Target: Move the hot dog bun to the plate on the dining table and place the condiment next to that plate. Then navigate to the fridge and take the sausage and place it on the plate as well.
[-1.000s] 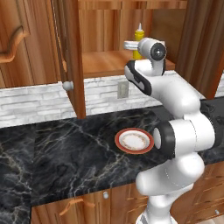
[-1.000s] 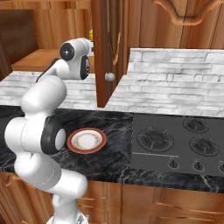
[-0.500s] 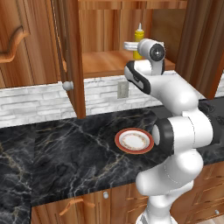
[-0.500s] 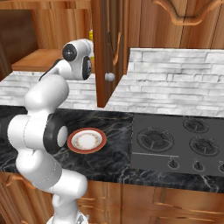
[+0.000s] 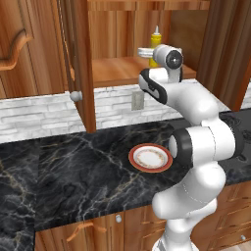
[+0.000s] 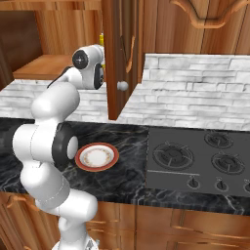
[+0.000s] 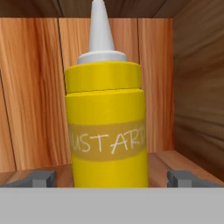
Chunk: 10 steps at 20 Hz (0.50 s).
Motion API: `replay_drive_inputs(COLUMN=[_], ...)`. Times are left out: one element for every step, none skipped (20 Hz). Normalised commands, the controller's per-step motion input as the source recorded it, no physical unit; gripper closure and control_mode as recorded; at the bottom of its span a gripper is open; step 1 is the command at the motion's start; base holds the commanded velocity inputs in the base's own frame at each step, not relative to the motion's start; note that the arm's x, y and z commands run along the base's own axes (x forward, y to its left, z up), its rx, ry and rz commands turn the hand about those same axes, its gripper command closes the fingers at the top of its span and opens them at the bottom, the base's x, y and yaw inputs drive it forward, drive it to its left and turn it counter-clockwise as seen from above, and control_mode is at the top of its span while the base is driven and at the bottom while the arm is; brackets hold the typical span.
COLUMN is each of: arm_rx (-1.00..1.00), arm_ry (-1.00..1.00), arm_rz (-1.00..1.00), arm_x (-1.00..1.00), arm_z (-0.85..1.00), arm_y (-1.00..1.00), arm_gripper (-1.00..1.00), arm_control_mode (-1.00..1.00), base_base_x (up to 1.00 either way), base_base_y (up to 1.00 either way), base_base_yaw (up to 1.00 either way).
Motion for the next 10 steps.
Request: replay_drive_inputs(arm_rx=[0.00, 0.00, 0.00, 0.00, 0.00, 0.00, 0.00, 0.00, 0.00, 0.00], arm_ry=[0.00, 0.00, 0.00, 0.00, 0.00, 0.00, 0.00, 0.00, 0.00, 0.00], arm_rz=[0.00, 0.00, 0.00, 0.00, 0.00, 0.00, 0.00, 0.00, 0.00, 0.00], arm_x=[0.17, 0.17, 0.18, 0.16, 0.13, 0.10, 0.08, 0.05, 0.02, 0.02], arm_z=[-0.09, -0.09, -0.07, -0.05, -0.04, 0.00, 0.00, 0.00, 0.00, 0.00], arm_y=[0.00, 0.00, 0.00, 0.00, 0.00, 0.00, 0.00, 0.00, 0.00, 0.00], arm_gripper=[1.00, 1.00, 1.00, 1.00, 1.00, 1.00, 1.00, 1.00, 1.00, 1.00], arm_control_mode=[-1.00, -1.00, -1.00, -1.00, -1.00, -1.00, -1.00, -1.00, -1.00, -1.00], base_base_x=[0.00, 0.00, 0.00, 0.00, 0.00, 0.00, 0.00, 0.00, 0.00, 0.00], base_base_y=[0.00, 0.00, 0.00, 0.00, 0.00, 0.00, 0.00, 0.00, 0.00, 0.00], base_base_yaw=[0.00, 0.00, 0.00, 0.00, 0.00, 0.00, 0.00, 0.00, 0.00, 0.00])
